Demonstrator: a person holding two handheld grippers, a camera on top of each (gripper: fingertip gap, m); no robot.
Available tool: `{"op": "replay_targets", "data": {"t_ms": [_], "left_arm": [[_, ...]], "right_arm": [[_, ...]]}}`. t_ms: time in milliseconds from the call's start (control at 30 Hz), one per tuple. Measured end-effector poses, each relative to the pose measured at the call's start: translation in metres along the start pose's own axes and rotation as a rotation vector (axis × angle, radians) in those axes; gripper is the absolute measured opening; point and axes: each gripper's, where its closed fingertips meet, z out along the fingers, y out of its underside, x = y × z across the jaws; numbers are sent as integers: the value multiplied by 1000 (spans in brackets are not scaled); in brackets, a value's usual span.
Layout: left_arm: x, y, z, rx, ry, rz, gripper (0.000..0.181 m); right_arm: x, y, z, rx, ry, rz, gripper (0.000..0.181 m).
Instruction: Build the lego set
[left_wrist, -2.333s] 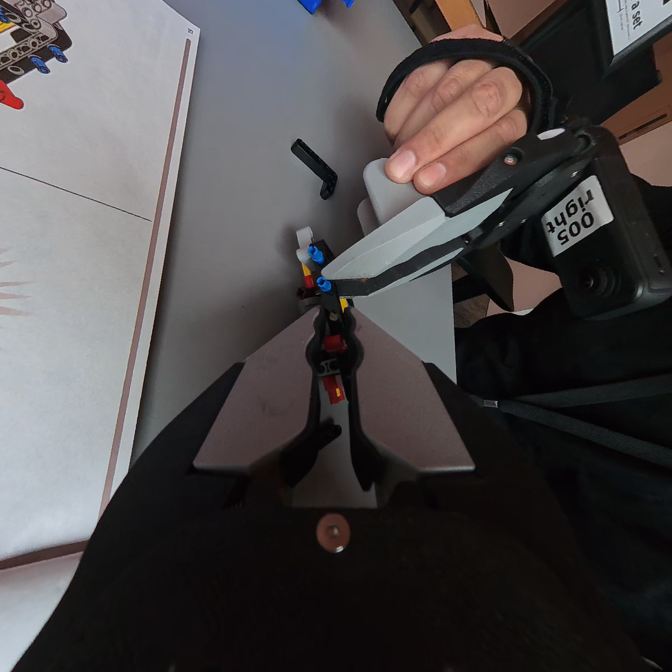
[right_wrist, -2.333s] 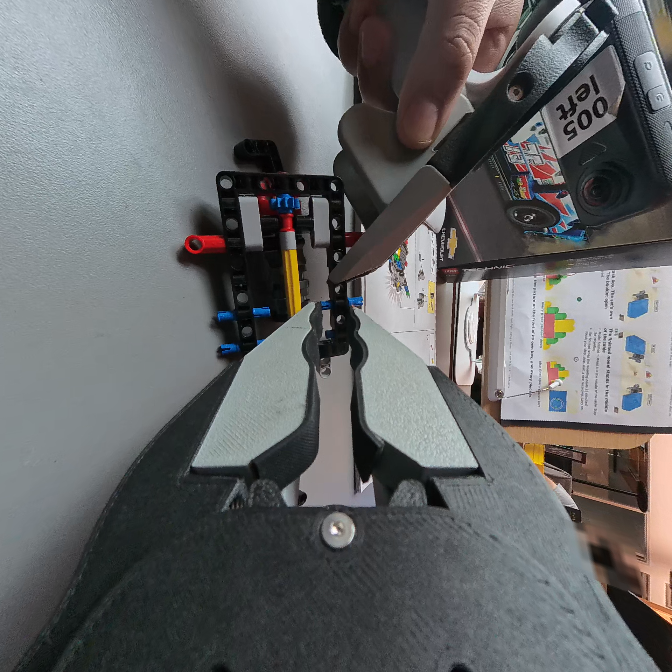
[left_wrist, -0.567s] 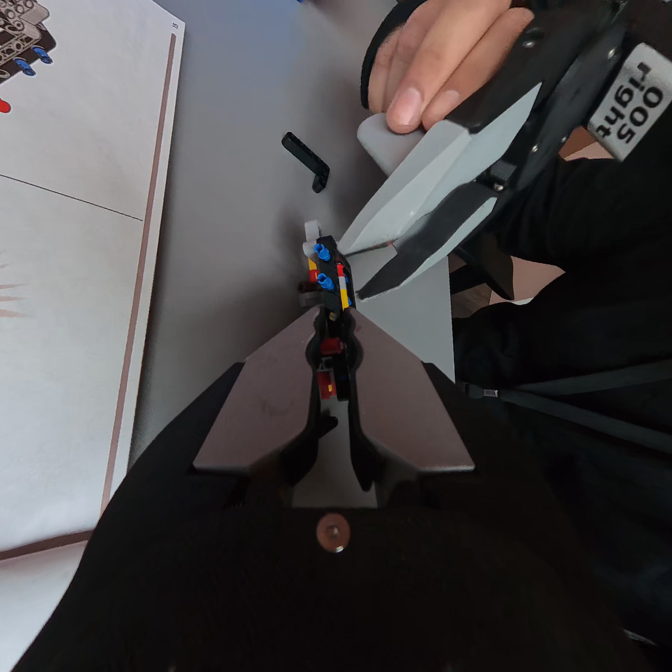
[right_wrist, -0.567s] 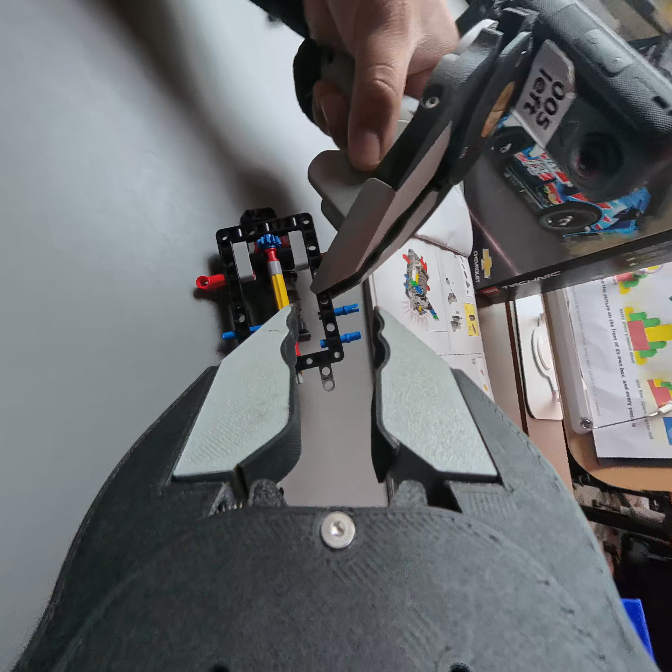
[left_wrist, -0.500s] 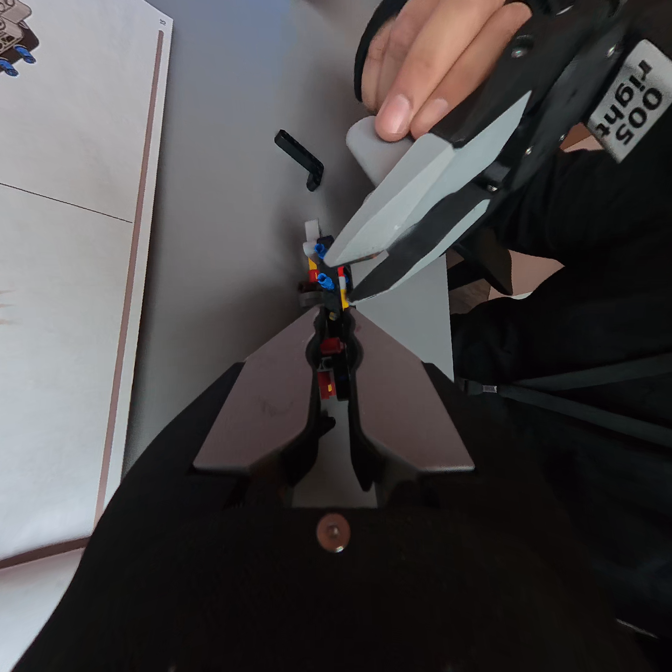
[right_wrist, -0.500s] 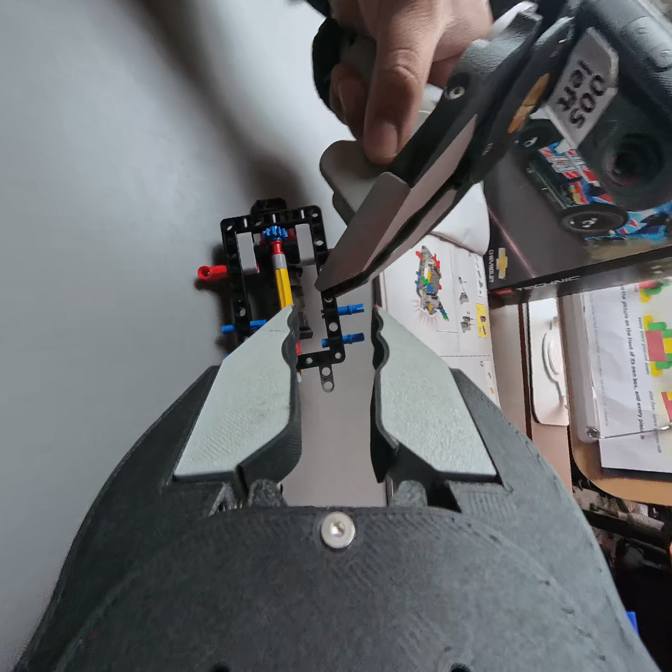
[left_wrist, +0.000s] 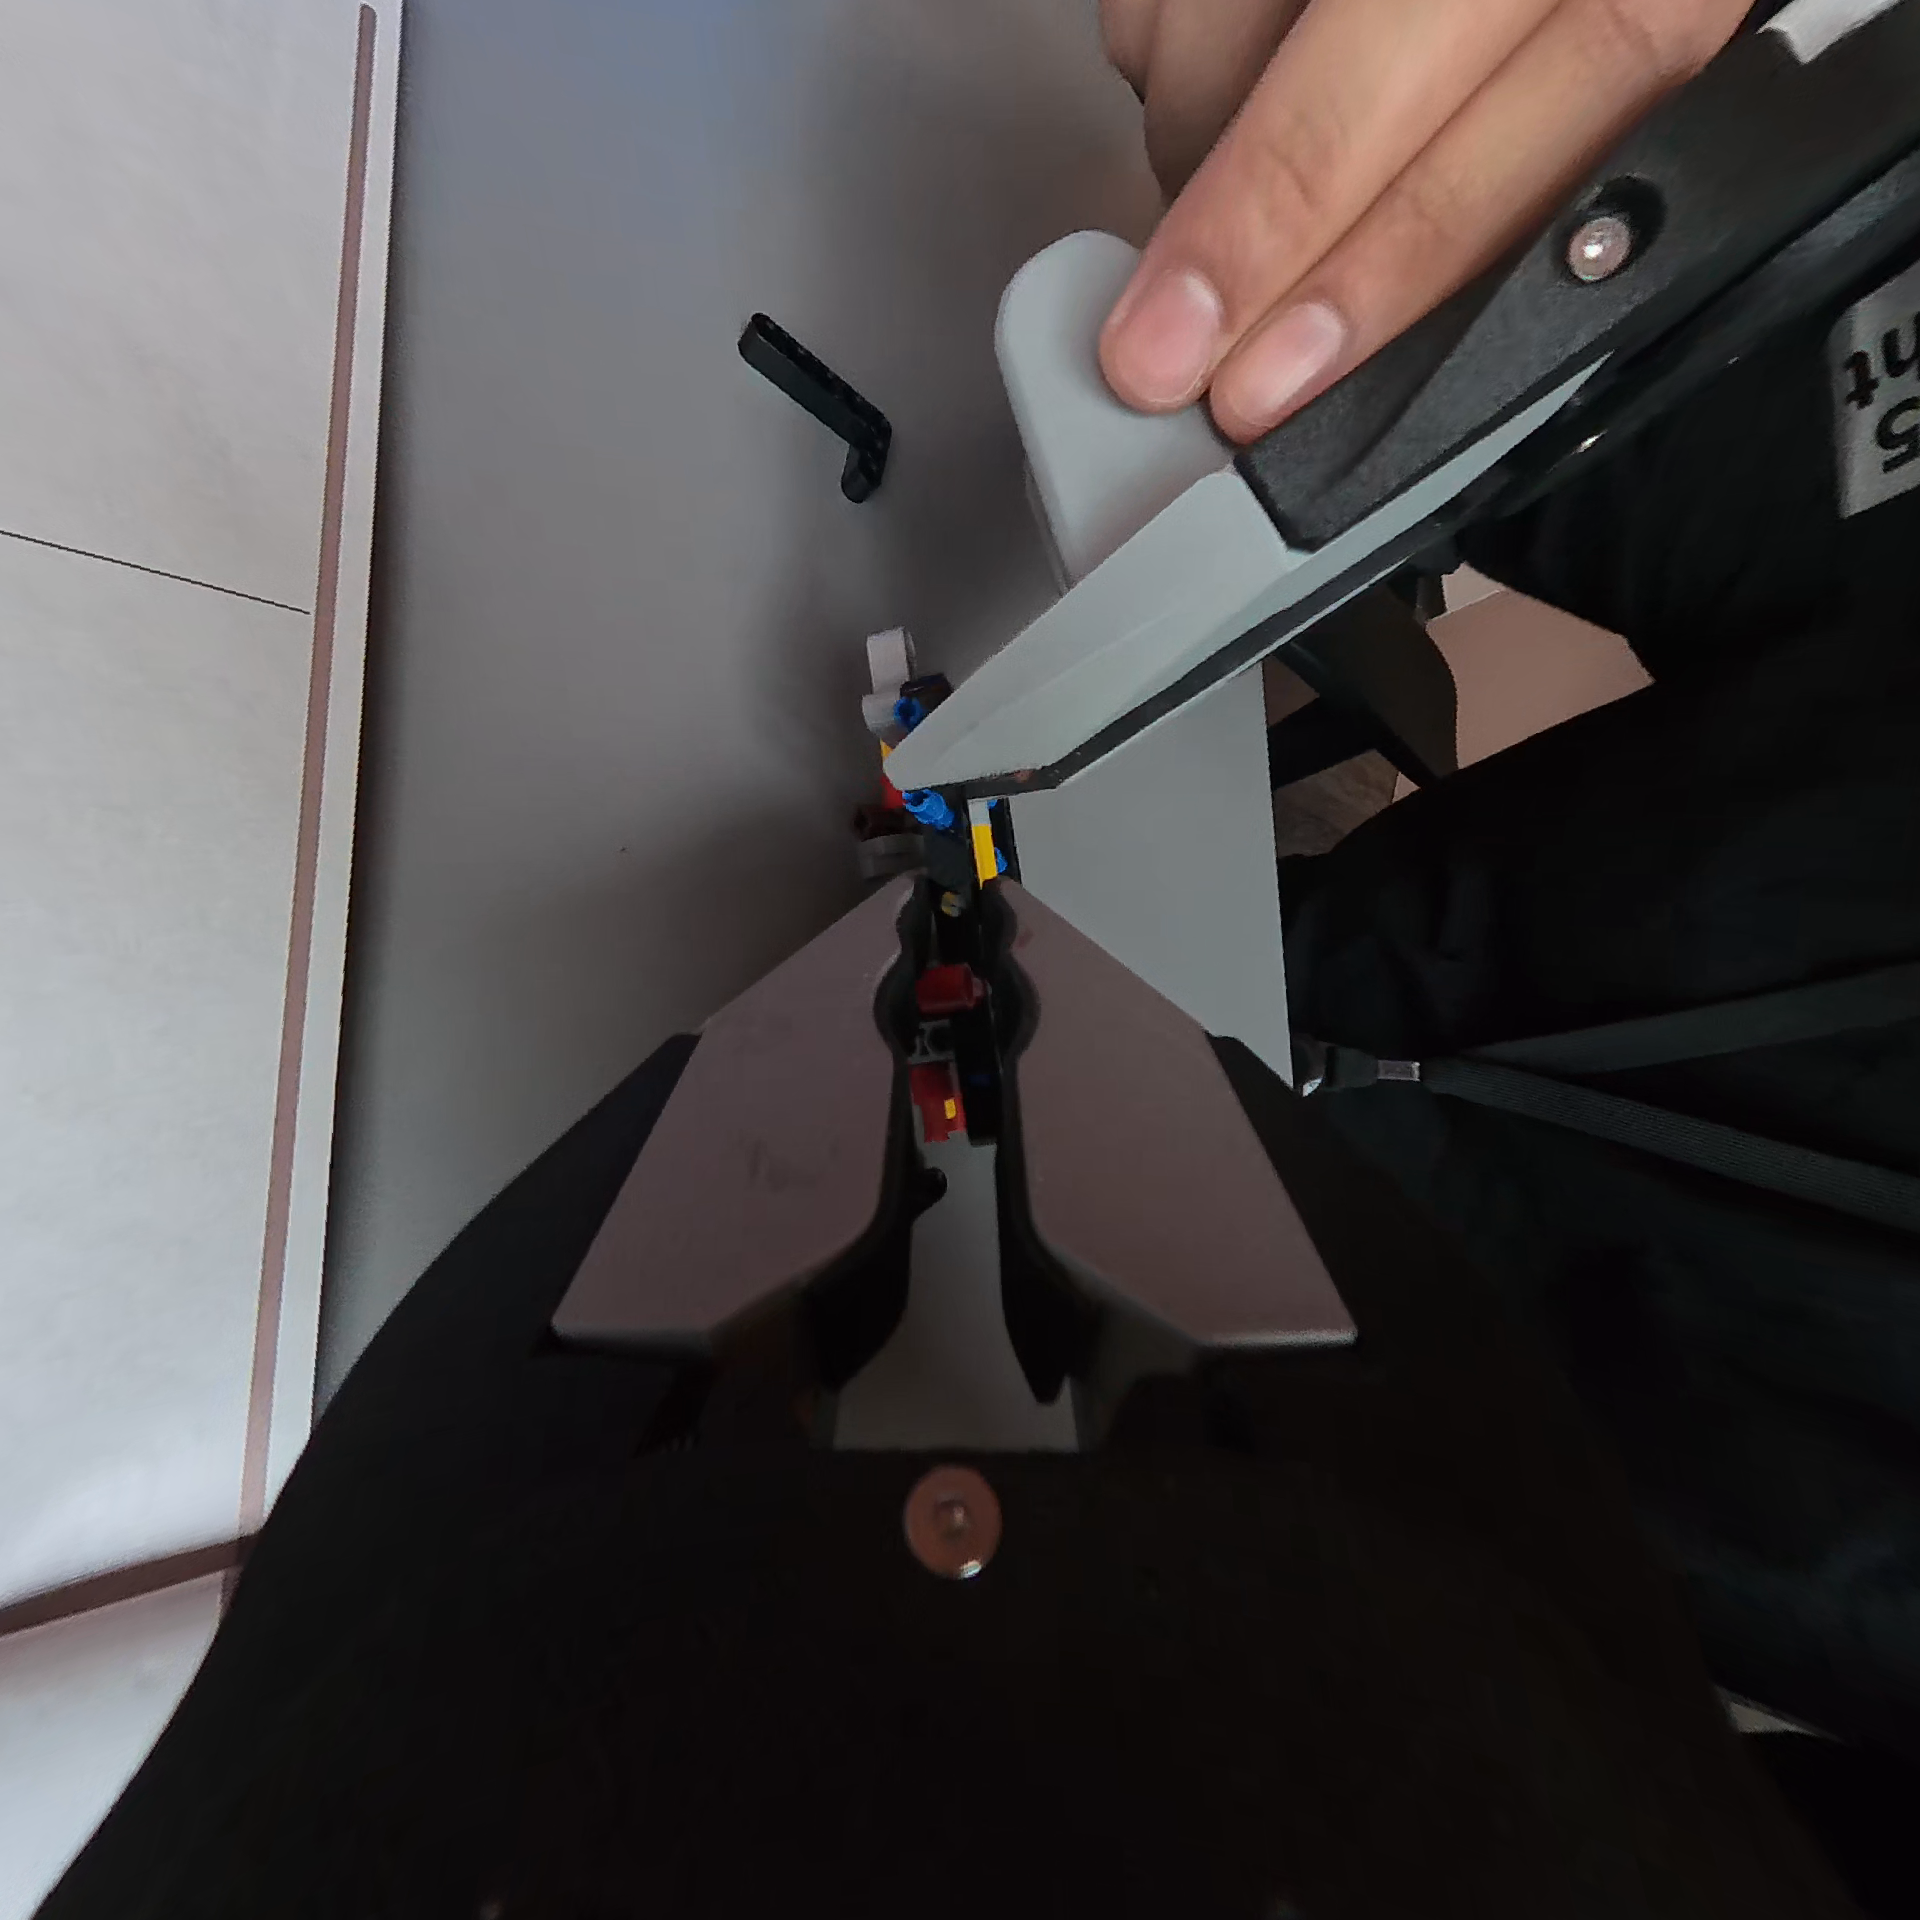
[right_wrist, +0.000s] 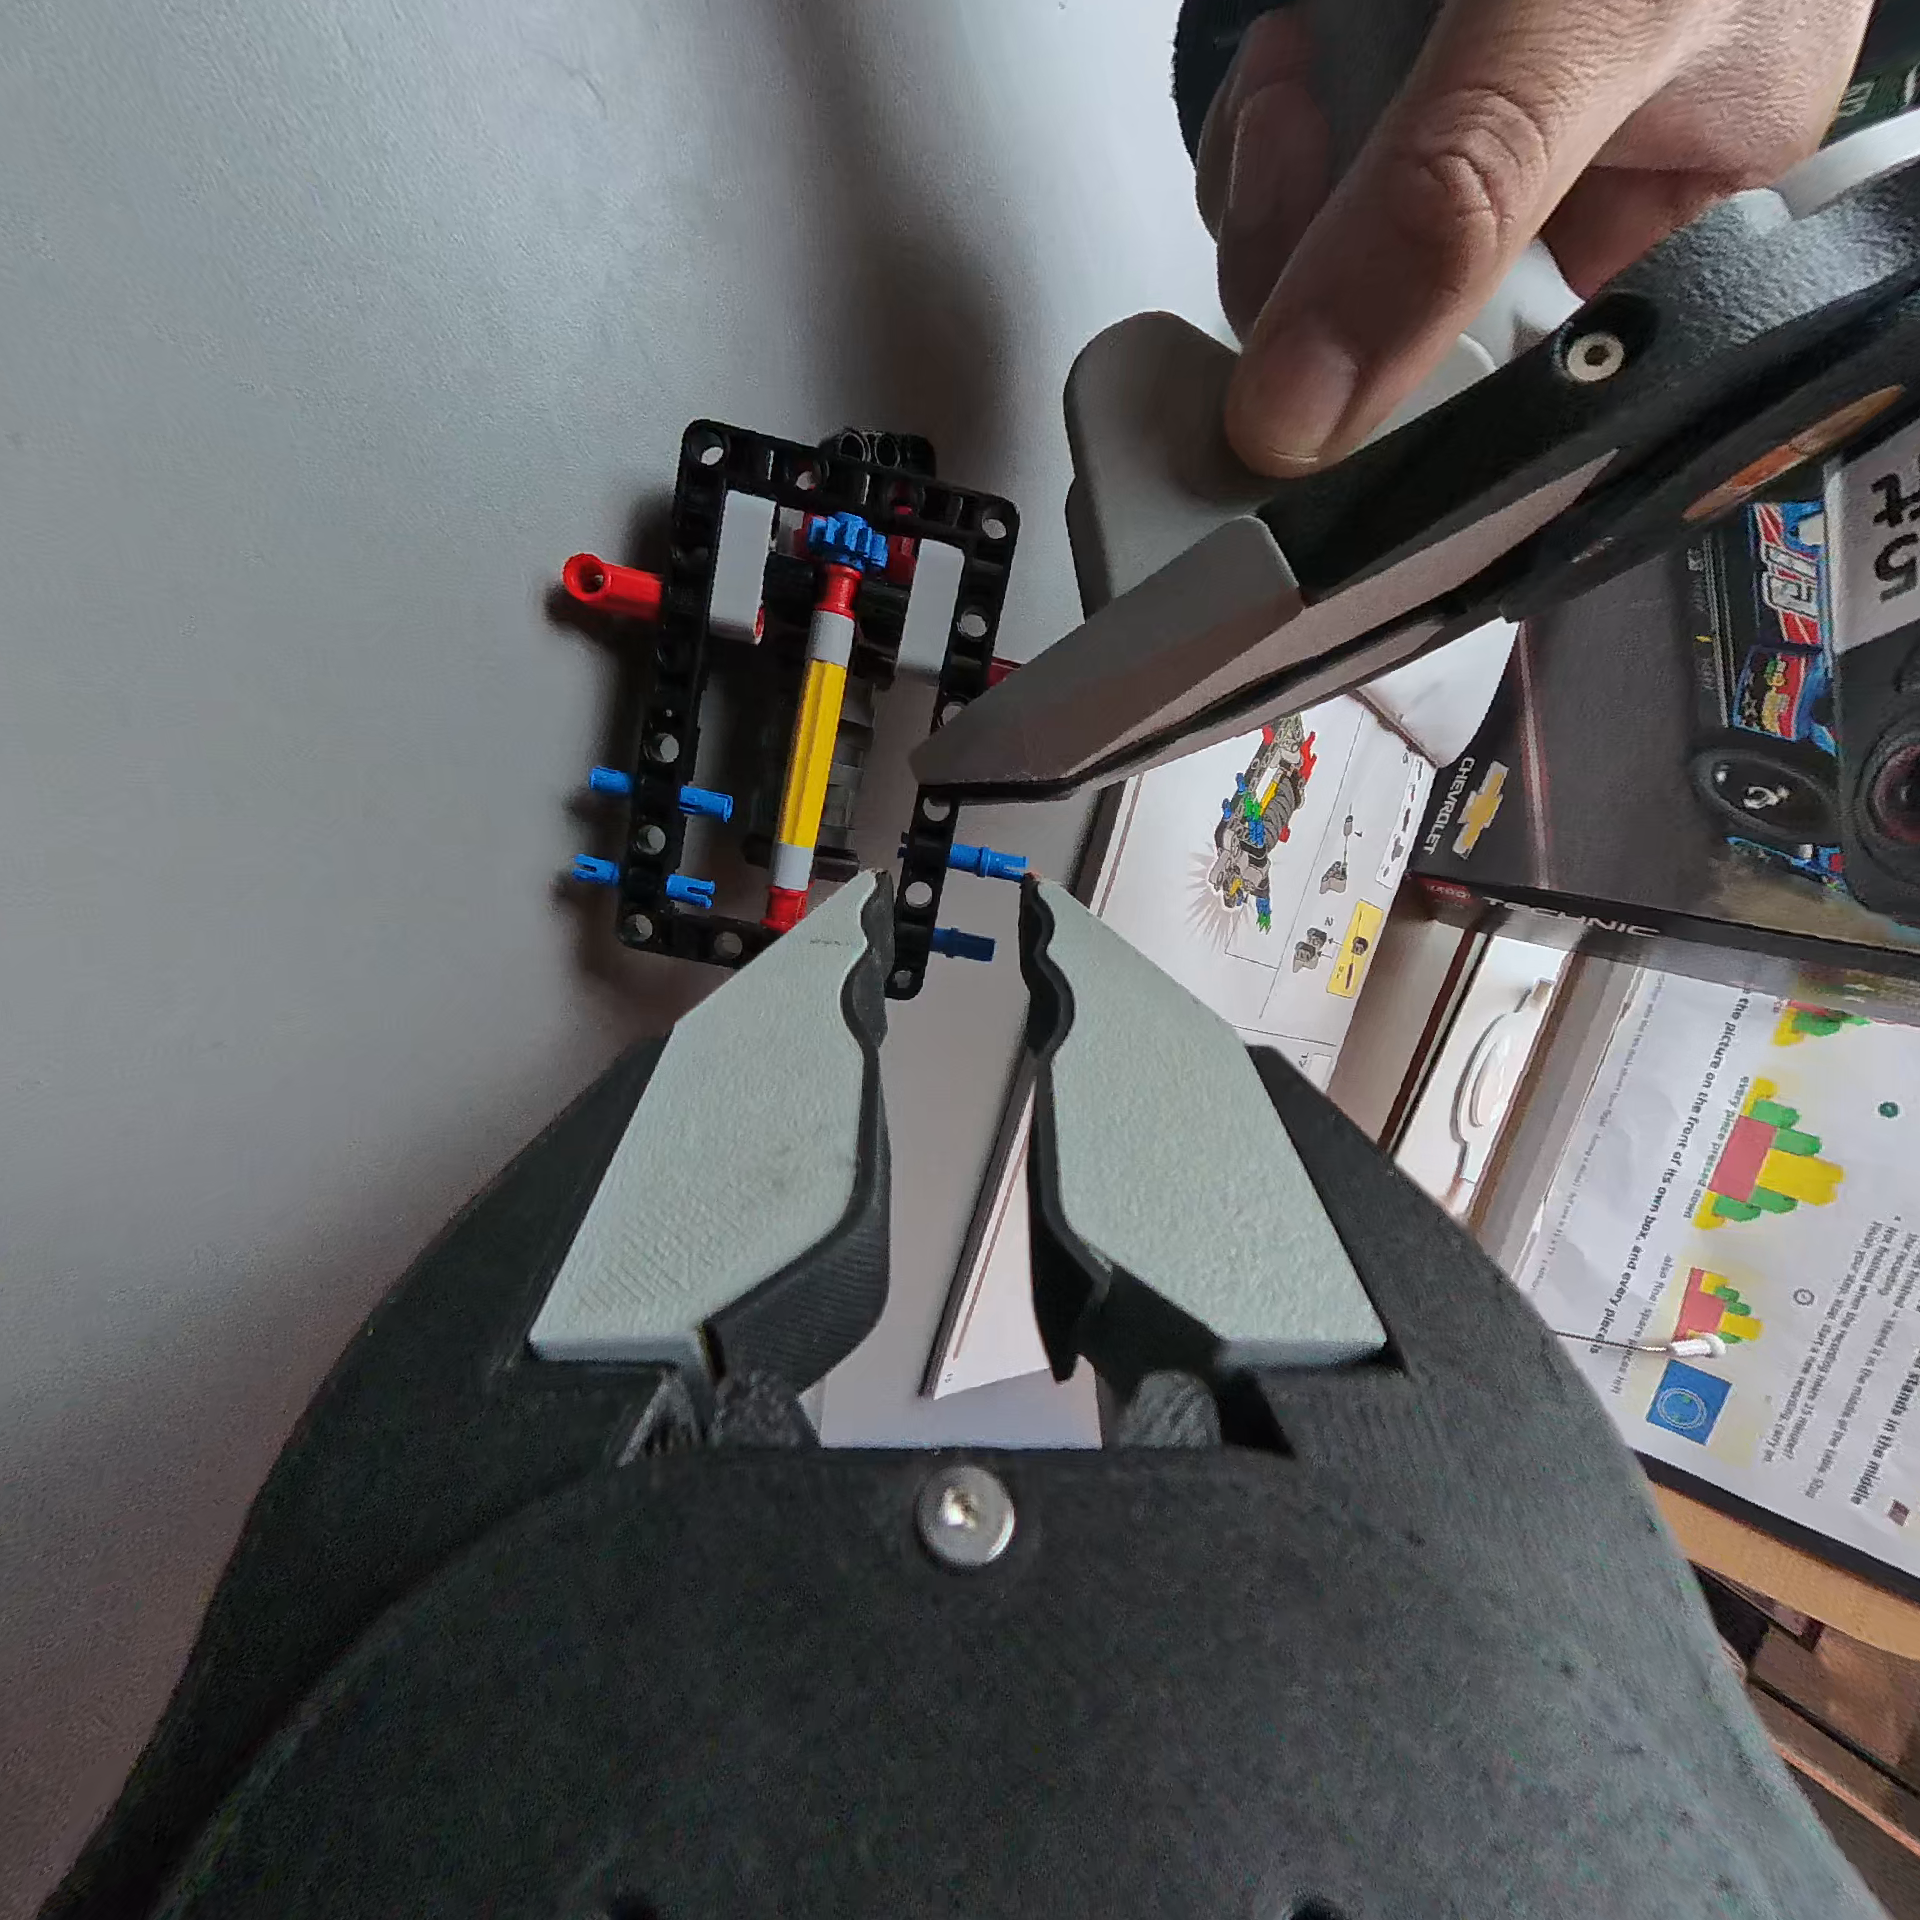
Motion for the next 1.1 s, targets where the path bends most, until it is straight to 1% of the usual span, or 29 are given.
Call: {"op": "replay_targets", "data": {"t_ms": [133,367,833,867,900,1000,1100], "left_arm": [[-1,-1,-1,2,-11,10,7],[-2,-1,0,14,9,-12,7],[-3,1,2,4,2,-13,7],[-3,1,2,5,2,-13,7],[-3,-2,1,18,2,-14,7],[-3,-1,-2,17,-2,-14,6],[-5,-1,-3,27,0,-32,6]], "right_arm": [[1,0,1,-26,21,-22,21],[2,1,3,-31,84,-15,20],[1,2,4,-58,101,-38,18],[1,2,4,-59,101,-38,17],[0,2,4,-62,92,-36,5],[0,1,5,-44,101,-26,5],[2,2,6,-14,102,30,6]]}}
